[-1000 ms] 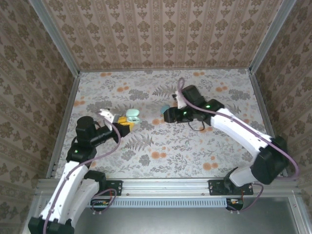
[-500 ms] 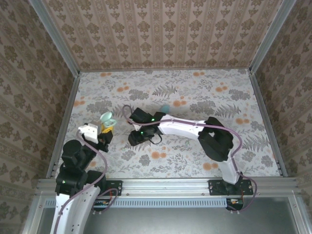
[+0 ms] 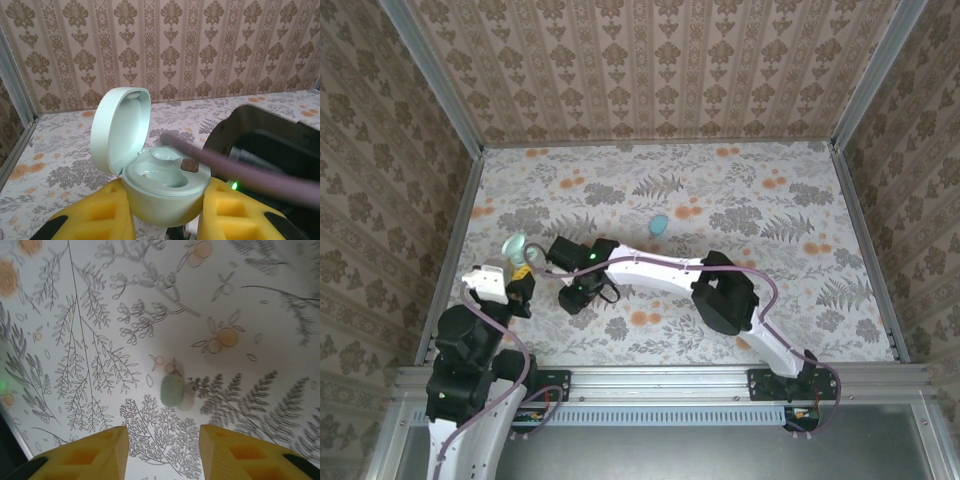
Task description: Insert wireless bluetooth earbuds into charging case
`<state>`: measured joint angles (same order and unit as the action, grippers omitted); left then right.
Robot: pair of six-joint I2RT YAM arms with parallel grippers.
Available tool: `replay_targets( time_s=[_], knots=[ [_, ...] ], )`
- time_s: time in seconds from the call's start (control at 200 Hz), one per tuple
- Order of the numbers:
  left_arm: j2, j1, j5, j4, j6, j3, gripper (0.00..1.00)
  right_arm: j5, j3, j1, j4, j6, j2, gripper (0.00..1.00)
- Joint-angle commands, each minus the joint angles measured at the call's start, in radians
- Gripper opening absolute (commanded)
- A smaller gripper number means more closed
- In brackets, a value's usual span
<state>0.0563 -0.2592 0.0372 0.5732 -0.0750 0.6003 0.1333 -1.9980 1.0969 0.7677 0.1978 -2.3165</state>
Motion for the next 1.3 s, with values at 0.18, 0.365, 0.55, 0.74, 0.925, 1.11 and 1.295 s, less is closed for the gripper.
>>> replay_targets(
  time_s=[0.18,0.365,0.55,0.74,0.925,1.11,1.295],
  knots=[
    [-0.018,0.010,-0.025,0.021,0.003,0.036,0.00,-0.085,-0.168,0.023,0.144,-0.087,-0.123,0.42],
    [-0.018,0.009,-0.025,0.023,0.003,0.034,0.00,-0.091,-0.233,0.023,0.177,-0.097,-0.175,0.41],
    [-0.017,0.009,-0.018,0.031,-0.002,0.035,0.00,-0.071,-0.245,0.027,0.179,-0.098,-0.207,0.41],
    [-0.018,0.010,-0.018,0.043,0.001,0.039,0.00,-0.057,-0.255,0.031,0.194,-0.097,-0.226,0.41],
    [-0.014,0.010,-0.009,0.027,-0.011,0.027,0.00,-0.054,-0.256,0.031,0.203,-0.095,-0.236,0.32],
    [-0.011,0.009,0.011,0.027,-0.014,0.023,0.00,-0.017,-0.187,0.017,0.161,-0.059,-0.195,0.22],
    [0.008,0.009,0.080,-0.008,-0.029,0.013,0.00,0.047,0.034,-0.052,-0.013,0.044,-0.019,0.19]
  ],
)
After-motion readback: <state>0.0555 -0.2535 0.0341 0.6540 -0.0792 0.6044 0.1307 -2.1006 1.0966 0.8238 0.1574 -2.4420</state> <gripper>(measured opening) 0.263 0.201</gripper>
